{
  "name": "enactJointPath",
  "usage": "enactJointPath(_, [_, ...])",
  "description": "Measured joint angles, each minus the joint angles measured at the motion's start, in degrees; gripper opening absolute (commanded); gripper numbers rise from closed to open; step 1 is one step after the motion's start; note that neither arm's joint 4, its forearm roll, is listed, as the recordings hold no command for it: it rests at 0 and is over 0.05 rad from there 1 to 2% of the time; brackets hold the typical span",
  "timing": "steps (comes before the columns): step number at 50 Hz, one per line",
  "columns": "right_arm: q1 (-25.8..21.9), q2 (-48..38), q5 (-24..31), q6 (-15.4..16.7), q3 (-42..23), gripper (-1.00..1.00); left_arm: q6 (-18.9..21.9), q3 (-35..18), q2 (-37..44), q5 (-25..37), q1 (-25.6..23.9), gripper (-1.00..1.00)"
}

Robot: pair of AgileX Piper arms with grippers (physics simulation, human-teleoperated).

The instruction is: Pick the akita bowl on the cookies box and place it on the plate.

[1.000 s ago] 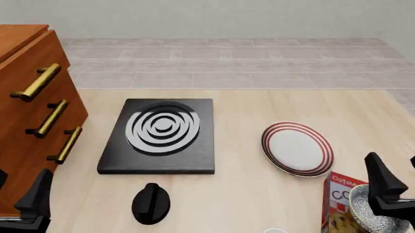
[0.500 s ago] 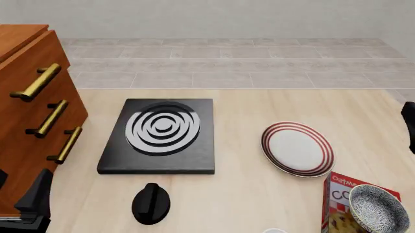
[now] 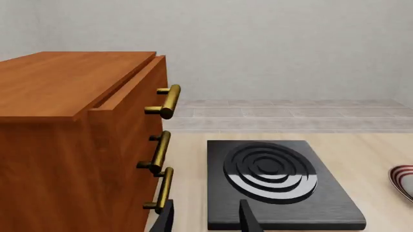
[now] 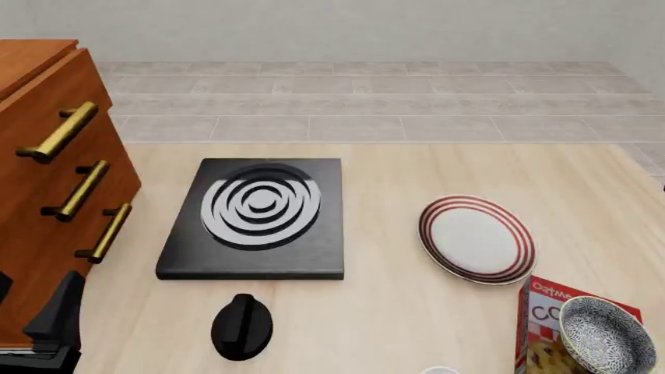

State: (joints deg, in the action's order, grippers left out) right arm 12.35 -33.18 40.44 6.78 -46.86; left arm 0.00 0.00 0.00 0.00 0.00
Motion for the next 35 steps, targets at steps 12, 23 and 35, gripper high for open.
enactJointPath(12, [3.65,-0.33,4.36,1.04,0.07,1.0,0.0,0.0,0.0,0.0,0.0,1.0])
enactJointPath(23, [4.96,0.08,6.71,0.25,2.29,1.0,0.0,0.0,0.0,0.0,0.0,1.0])
enactJointPath(35, [5.68,0.59,8.37,-0.85,4.42,1.0,0.0,0.0,0.0,0.0,0.0,1.0])
